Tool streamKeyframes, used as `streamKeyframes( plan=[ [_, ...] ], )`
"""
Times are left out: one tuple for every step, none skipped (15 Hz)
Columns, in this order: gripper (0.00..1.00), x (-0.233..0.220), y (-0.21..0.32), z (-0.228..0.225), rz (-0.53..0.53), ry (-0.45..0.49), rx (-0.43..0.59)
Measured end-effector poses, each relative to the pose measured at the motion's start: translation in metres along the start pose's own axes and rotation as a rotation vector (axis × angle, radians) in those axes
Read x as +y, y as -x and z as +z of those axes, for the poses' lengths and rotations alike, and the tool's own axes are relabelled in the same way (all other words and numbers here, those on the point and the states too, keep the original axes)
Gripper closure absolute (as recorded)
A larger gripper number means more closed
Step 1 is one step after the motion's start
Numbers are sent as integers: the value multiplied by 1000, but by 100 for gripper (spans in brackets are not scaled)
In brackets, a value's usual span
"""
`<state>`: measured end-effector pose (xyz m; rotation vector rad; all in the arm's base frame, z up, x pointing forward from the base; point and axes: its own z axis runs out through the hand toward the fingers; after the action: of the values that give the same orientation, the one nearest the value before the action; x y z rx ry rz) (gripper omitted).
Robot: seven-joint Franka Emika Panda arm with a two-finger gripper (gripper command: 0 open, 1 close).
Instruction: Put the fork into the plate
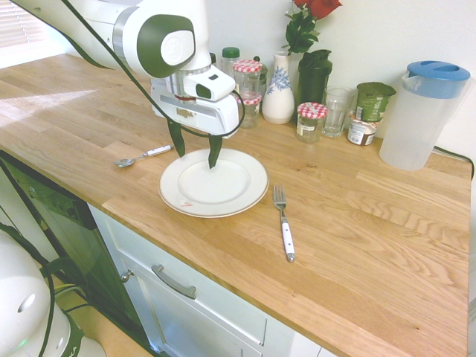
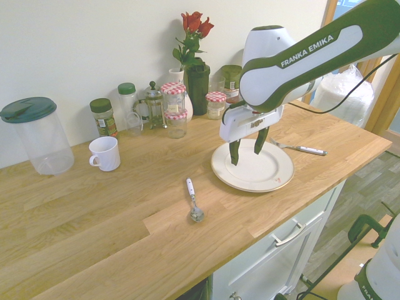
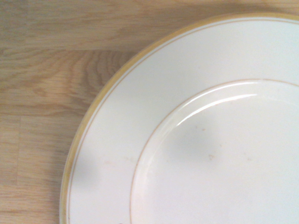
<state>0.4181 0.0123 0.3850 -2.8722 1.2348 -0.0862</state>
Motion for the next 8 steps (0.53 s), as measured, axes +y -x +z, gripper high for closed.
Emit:
streamKeyframes(
  plan=[
    [0, 0, 0, 1, 2, 1, -5],
    [0, 0, 0, 4, 4, 2, -12],
    [0, 2, 0, 5, 3, 2, -13],
    [0, 6, -1, 6, 2, -1, -11],
    [0, 15, -2, 7, -1, -4, -4],
    [0, 27, -3, 9, -7, -5, 2],
    [0, 40, -4, 10, -13, -7, 13],
    [0, 55, -6, 9, -16, -9, 20]
  ],
)
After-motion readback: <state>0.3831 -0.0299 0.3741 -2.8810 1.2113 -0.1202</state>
